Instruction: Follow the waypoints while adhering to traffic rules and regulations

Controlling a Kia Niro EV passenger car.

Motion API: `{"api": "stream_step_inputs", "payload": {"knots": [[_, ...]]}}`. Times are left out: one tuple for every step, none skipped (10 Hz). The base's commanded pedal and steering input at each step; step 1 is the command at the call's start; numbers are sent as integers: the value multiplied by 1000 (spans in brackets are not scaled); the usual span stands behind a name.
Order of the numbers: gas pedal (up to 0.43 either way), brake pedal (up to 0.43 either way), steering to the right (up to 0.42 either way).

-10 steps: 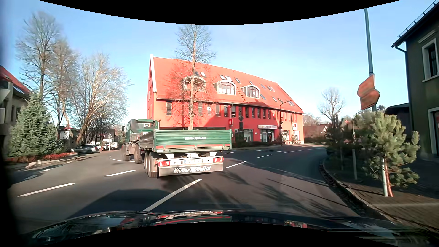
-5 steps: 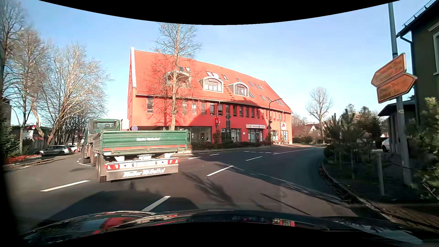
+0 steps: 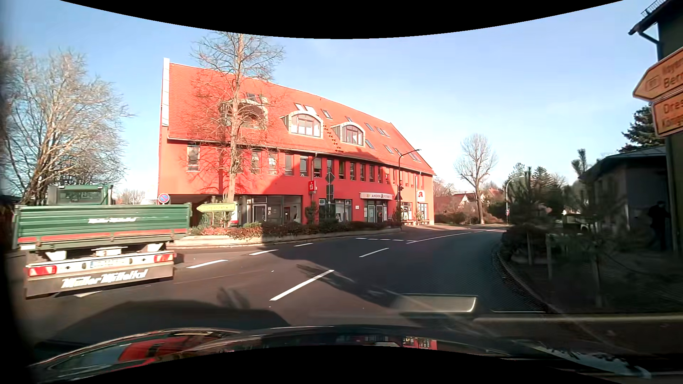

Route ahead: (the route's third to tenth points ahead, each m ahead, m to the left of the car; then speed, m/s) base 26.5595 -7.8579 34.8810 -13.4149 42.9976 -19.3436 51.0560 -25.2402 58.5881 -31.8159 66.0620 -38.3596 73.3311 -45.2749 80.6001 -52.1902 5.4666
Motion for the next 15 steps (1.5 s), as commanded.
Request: {"api": "stream_step_inputs", "payload": {"knots": [[248, 0, 124], [248, 0, 124], [260, 0, 124], [268, 0, 124], [268, 0, 123], [268, 0, 122], [268, 0, 122], [268, 0, 122], [268, 0, 121], [268, 0, 116], [268, 0, 108], [268, 0, 105], [268, 0, 105], [268, 0, 105], [268, 0, 104]]}}
